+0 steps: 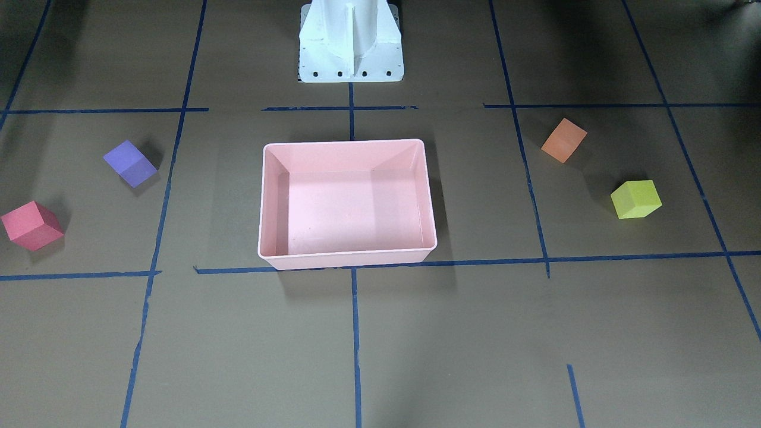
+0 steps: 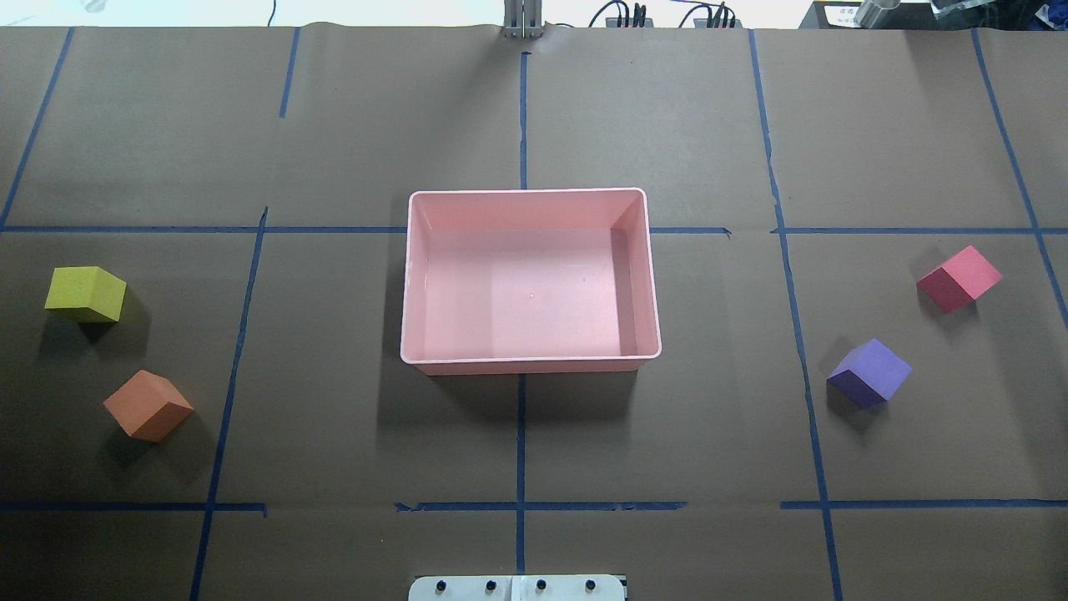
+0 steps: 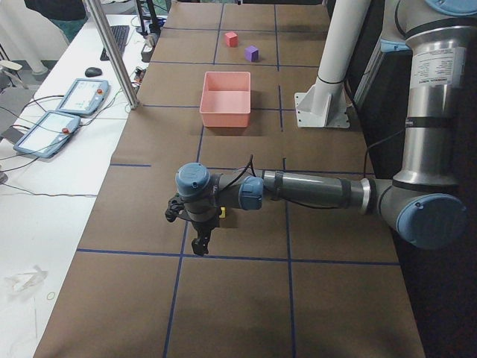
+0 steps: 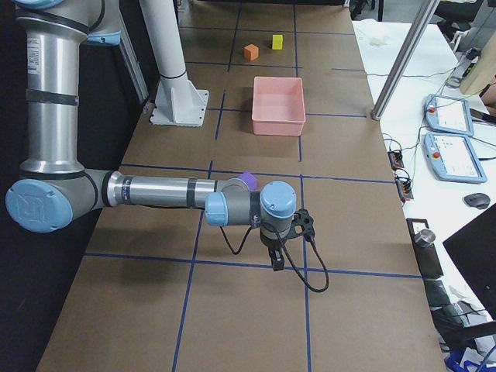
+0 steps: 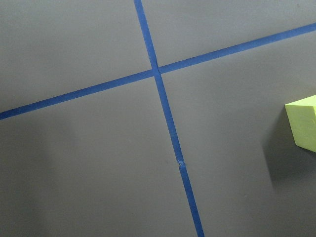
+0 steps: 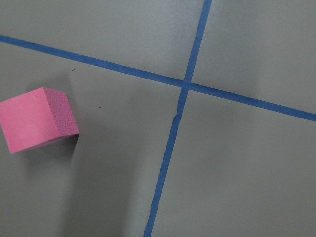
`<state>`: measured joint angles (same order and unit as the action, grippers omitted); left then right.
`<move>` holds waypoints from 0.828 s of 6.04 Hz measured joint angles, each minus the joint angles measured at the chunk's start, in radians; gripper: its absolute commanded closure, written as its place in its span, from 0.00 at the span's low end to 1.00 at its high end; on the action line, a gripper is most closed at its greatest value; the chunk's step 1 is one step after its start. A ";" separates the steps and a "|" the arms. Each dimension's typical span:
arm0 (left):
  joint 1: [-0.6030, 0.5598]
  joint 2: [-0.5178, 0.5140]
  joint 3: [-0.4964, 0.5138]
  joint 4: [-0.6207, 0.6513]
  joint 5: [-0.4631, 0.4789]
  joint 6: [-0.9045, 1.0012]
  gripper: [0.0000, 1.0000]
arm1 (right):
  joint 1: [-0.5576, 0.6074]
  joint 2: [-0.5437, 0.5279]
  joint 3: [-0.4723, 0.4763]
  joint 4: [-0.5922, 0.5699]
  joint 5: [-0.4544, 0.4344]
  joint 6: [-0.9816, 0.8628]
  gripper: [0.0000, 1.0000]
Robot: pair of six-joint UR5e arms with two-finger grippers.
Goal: Place blocks into pink bin with both arms
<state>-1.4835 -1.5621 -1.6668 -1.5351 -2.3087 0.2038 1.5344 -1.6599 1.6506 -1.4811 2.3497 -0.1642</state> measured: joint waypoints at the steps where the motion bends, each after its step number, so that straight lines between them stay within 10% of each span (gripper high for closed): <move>1: 0.001 -0.045 0.000 -0.019 -0.002 -0.001 0.00 | -0.004 0.003 -0.002 0.011 0.000 0.000 0.00; 5: 0.094 -0.101 -0.023 -0.106 -0.032 -0.284 0.00 | -0.011 0.008 -0.004 0.022 0.000 0.000 0.00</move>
<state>-1.3898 -1.6632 -1.6893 -1.6414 -2.3405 -0.0806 1.5231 -1.6522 1.6464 -1.4595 2.3501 -0.1641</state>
